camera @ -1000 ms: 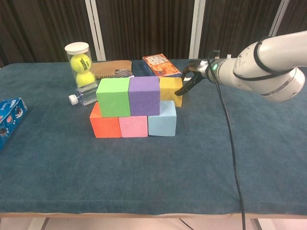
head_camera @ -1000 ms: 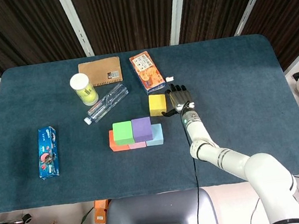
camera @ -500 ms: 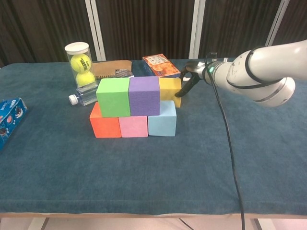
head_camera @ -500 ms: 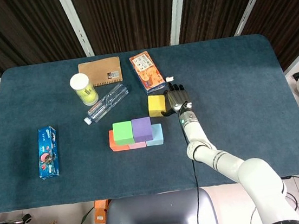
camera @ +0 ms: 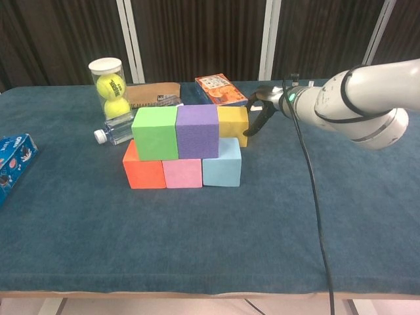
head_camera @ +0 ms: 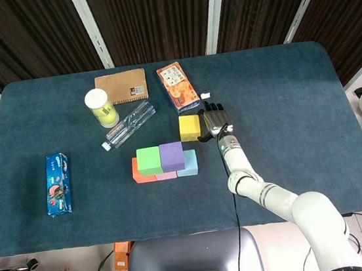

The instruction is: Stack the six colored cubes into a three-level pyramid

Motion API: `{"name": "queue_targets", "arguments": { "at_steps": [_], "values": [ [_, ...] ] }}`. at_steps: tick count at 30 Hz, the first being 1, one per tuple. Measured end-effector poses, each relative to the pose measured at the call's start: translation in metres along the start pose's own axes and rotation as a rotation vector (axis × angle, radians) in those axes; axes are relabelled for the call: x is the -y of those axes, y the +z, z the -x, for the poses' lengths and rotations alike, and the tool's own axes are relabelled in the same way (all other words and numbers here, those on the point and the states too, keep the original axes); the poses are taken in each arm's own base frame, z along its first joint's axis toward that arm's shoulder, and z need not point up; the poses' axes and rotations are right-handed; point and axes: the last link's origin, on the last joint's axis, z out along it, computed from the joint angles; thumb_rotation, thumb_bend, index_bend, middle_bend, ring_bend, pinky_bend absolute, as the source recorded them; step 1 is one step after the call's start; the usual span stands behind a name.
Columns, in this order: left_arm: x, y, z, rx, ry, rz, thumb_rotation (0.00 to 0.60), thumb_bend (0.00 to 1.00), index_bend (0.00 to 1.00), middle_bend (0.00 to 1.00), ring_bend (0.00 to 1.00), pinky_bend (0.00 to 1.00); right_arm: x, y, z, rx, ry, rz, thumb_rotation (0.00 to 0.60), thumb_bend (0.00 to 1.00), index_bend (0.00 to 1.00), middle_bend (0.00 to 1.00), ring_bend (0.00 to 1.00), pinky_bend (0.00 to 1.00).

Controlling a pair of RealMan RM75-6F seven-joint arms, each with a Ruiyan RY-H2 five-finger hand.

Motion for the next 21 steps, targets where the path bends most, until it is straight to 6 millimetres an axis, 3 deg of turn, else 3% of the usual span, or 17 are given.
{"name": "queue_targets", "arguments": {
  "at_steps": [13, 21],
  "values": [
    [0.000, -0.001, 0.000, -0.002, 0.000, -0.003, 0.465, 0.04, 0.21, 0.18, 0.06, 0.05, 0.010, -0.002, 0.000, 0.004, 0.039, -0.017, 0.516, 0.17, 0.26, 0.00, 0.00, 0.00],
    [0.002, -0.002, 0.000, -0.001, -0.001, -0.006, 0.468, 0.04, 0.21, 0.18, 0.06, 0.05, 0.015, -0.002, 0.003, -0.030, 0.073, -0.024, 0.535, 0.17, 0.39, 0.00, 0.00, 0.00]
  ]
}}
